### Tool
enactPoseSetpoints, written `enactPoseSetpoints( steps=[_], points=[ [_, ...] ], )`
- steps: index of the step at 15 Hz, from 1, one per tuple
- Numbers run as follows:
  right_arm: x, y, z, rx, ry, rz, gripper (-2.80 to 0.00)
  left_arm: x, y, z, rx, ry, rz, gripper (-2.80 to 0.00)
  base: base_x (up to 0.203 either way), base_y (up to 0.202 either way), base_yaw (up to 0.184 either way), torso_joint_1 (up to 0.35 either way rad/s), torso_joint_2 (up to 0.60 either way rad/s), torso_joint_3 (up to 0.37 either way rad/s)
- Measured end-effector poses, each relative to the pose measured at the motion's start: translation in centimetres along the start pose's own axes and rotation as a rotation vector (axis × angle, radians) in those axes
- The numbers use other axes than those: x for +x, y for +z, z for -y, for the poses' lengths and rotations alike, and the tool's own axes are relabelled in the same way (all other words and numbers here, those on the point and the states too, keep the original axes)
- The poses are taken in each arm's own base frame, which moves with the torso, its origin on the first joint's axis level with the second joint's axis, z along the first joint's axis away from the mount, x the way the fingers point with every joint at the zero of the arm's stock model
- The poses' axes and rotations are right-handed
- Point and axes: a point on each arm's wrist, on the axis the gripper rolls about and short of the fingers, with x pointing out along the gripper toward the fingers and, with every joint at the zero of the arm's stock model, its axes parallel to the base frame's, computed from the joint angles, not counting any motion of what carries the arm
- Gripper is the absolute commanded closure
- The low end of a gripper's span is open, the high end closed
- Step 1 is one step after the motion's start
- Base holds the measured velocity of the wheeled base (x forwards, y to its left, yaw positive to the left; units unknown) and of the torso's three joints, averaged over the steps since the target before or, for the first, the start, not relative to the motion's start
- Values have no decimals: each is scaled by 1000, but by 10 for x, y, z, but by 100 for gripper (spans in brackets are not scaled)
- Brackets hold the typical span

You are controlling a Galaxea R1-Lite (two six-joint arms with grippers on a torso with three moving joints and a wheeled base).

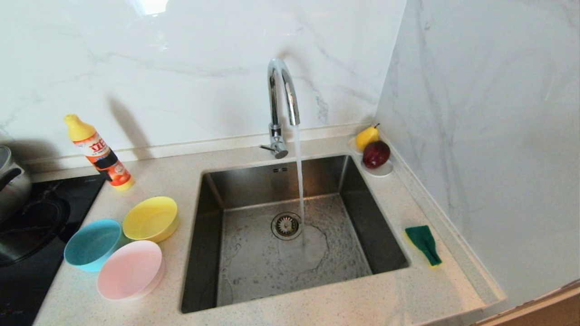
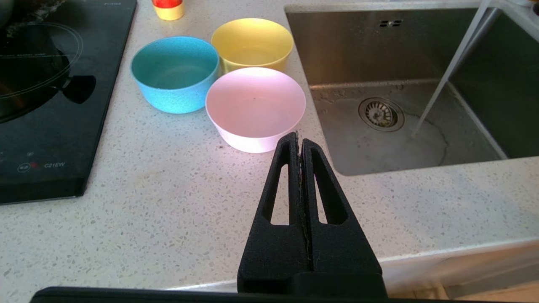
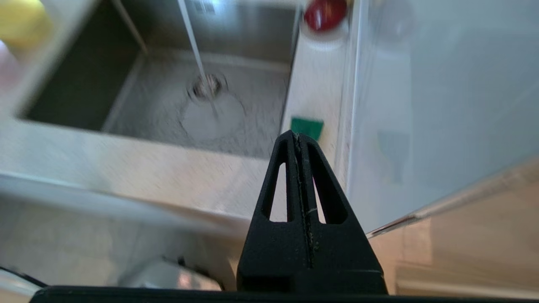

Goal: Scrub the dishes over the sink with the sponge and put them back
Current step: Pick up a bowl and the sponge

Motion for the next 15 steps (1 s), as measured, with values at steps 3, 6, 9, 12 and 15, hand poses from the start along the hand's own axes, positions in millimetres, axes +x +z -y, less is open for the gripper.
enactPoseSetpoints(
  steps=[3, 6, 9, 12, 15],
  points=[
    [32, -1, 11, 12, 1, -114, 0, 0, 0, 0, 0, 0, 0, 0, 0, 0, 0, 0, 0, 0],
    [62, -4, 17, 27, -3, -223, 0, 0, 0, 0, 0, 0, 0, 0, 0, 0, 0, 0, 0, 0],
    [88, -12, 15, 26, -28, -330, 0, 0, 0, 0, 0, 0, 0, 0, 0, 0, 0, 0, 0, 0],
    [107, -19, 16, 49, -24, -407, 0, 0, 0, 0, 0, 0, 0, 0, 0, 0, 0, 0, 0, 0],
    [126, -30, 18, 74, -41, -493, 0, 0, 0, 0, 0, 0, -1, 0, 0, 0, 0, 0, 0, 0]
  ],
)
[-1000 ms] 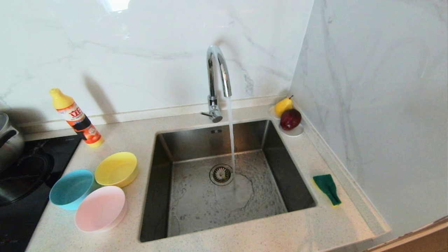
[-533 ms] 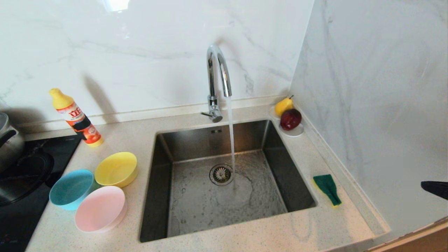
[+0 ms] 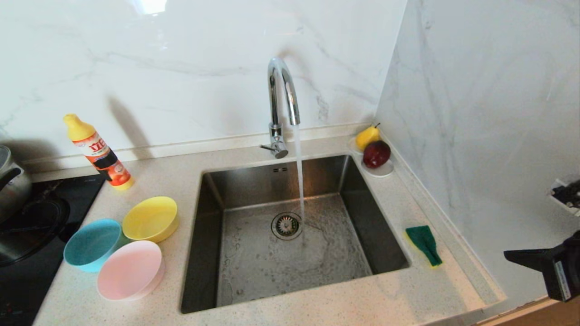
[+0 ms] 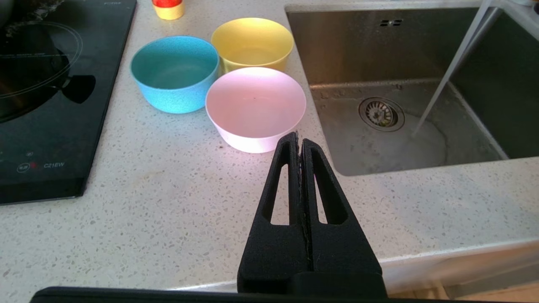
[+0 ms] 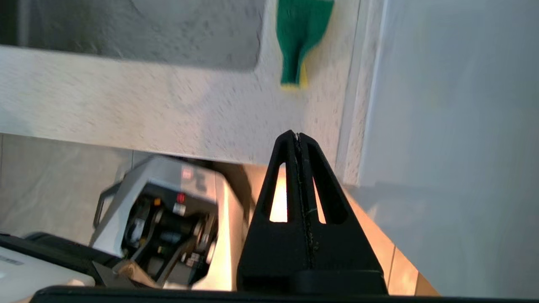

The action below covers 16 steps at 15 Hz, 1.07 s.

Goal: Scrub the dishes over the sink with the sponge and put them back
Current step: Pick up a bowl and the sponge

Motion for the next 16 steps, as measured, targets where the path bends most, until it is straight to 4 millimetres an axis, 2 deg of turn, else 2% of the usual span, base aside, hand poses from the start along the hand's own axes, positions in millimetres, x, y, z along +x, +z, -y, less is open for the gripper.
enactPoseSetpoints(
  steps=[1, 2, 16],
  points=[
    [8, -1, 1, 10, -5, -31, 0, 0, 0, 0, 0, 0, 0, 0, 0, 0, 0, 0, 0, 0],
    [16, -3, 1, 27, -6, -47, -280, 0, 0, 0, 0, 0, 0, 0, 0, 0, 0, 0, 0, 0],
    [83, -11, -28, 34, -2, -209, -280, 0, 0, 0, 0, 0, 0, 0, 0, 0, 0, 0, 0, 0]
  ],
)
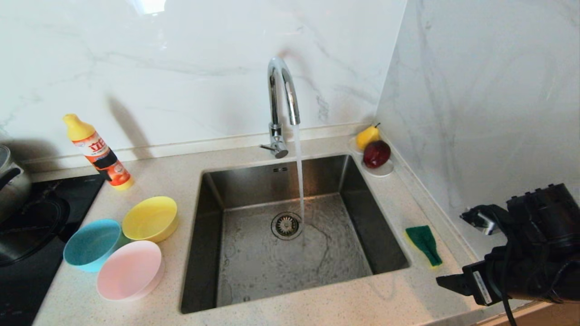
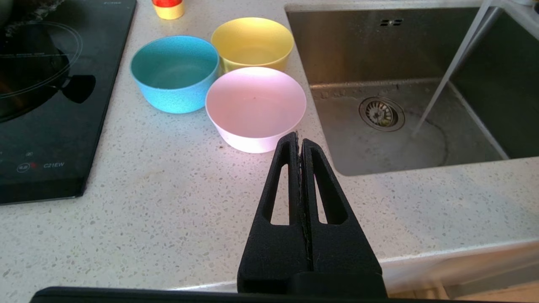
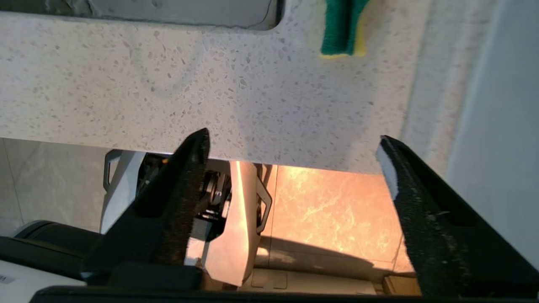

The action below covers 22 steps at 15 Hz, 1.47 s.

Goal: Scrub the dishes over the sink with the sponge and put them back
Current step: Pick up a bowl and the sponge

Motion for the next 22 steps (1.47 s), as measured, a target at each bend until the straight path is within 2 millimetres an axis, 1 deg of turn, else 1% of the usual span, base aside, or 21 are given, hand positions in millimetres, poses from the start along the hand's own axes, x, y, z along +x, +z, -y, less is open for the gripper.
enactPoseSetpoints(
  steps=[5, 7, 16, 22],
  points=[
    [31, -4, -1, 7, -33, -12, -280, 0, 0, 0, 0, 0, 0, 0, 0, 0, 0, 0, 0, 0],
    [39, -6, -1, 8, -34, -19, -280, 0, 0, 0, 0, 0, 0, 0, 0, 0, 0, 0, 0, 0],
    [56, -14, -1, 3, -38, -90, -280, 0, 0, 0, 0, 0, 0, 0, 0, 0, 0, 0, 0, 0],
    [65, -13, -1, 4, -41, -81, -280, 0, 0, 0, 0, 0, 0, 0, 0, 0, 0, 0, 0, 0]
  ],
)
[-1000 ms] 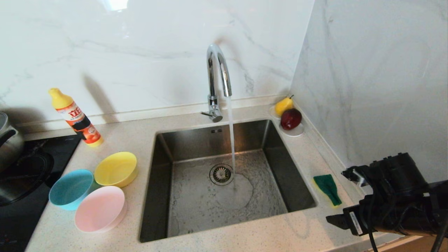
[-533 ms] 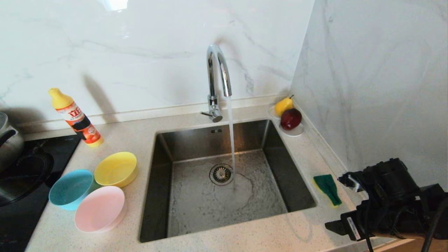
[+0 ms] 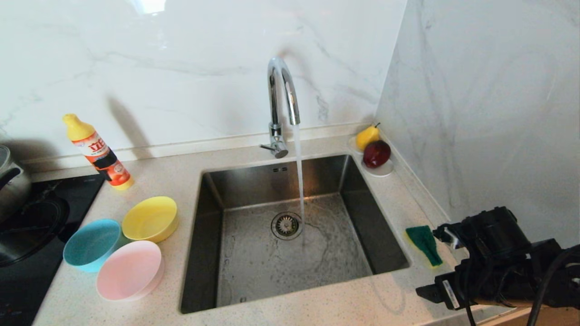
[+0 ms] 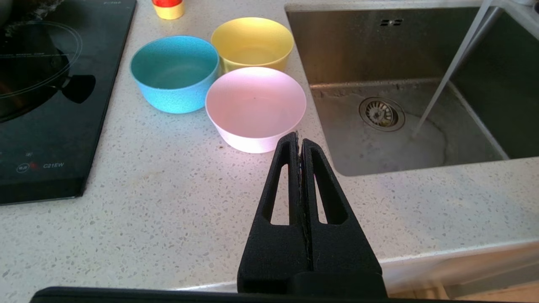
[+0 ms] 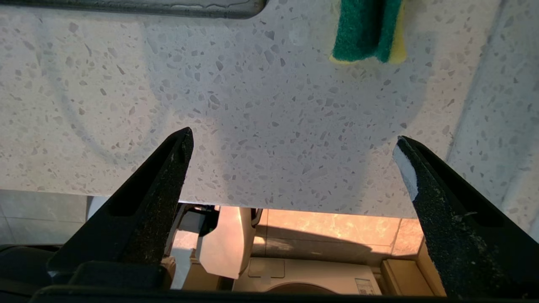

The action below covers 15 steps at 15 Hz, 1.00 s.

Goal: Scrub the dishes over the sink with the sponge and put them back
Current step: Pick up a bowl and the sponge

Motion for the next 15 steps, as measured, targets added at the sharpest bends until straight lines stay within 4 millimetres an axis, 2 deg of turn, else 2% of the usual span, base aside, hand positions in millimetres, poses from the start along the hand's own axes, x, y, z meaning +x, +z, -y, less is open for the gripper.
enactPoseSetpoints(
  steps=[15],
  points=[
    [10, 3, 0, 6, -4, 3, -280, 0, 0, 0, 0, 0, 0, 0, 0, 0, 0, 0, 0, 0]
  ],
)
